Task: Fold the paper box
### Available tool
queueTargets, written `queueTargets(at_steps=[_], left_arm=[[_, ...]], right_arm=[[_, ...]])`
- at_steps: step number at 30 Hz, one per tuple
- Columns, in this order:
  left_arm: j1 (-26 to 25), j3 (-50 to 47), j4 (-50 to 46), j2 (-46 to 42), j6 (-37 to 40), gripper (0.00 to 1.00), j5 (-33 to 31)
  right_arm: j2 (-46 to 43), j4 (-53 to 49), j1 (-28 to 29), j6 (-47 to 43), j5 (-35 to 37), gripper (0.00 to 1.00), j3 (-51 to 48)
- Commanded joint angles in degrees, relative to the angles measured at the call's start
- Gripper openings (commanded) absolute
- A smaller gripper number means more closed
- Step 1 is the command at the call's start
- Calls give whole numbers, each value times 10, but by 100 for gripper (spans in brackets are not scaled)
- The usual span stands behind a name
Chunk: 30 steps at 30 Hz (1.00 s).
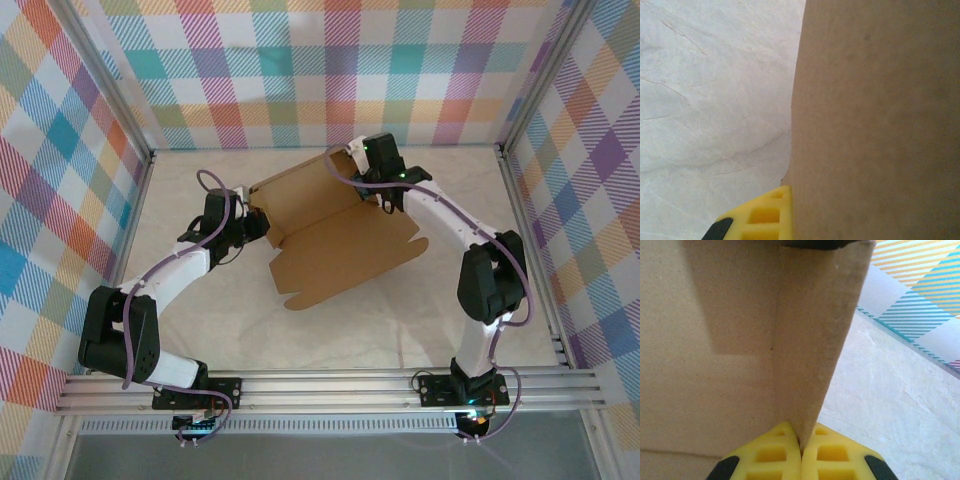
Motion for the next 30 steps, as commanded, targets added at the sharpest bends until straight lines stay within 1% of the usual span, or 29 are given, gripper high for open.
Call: queueTargets(at_steps=[1, 3, 4, 5, 9, 12, 14, 16, 17, 18, 21, 23, 25, 28, 30], left_arm=[[-8, 11, 68, -9, -2, 0, 67], [-8, 12, 67, -8, -2, 0, 67], [-8, 13, 67, -8, -1, 0, 67], [-8, 12, 67, -8, -1, 0, 67], [-8, 12, 68, -9, -1, 0, 69], [-7, 11, 68, -9, -2, 0, 69], [-7, 12, 69, -9, -2, 0, 71], [-7, 12, 69, -9, -3, 0, 71], [-8, 13, 69, -9, -3, 0, 72], [-8, 14, 69, -9, -3, 0, 72], [-7, 16, 68, -8, -3, 0, 71], [-8, 17, 68, -6, -3, 0, 72], [-7, 18, 69, -3, -4, 0, 73], [-8, 17, 71, -1, -7, 0, 74], [-8, 17, 71, -2, -7, 0, 72]], right_arm=[[-28, 4, -1, 37, -79, 21, -18], [-34, 5, -10, 53, -105, 30, -19], [-35, 5, -13, 57, -114, 38, -20], [-36, 3, -16, 58, -118, 42, -20], [-34, -1, -28, 63, -131, 46, -20], [-33, -8, -43, 74, -174, 48, -16], [-30, -14, -44, 67, -168, 46, -10], [-25, -19, -44, 58, -159, 45, -6], [-22, -24, -43, 54, -152, 43, -1], [-19, -27, -42, 49, -145, 39, 1], [-17, -29, -34, 36, -115, 23, 4], [-13, -36, -28, 27, -99, 15, 10], [-9, -36, -19, 17, -72, 5, 13], [1, -36, 2, 0, 1, 1, 21], [6, -27, 14, -8, 43, 0, 19]])
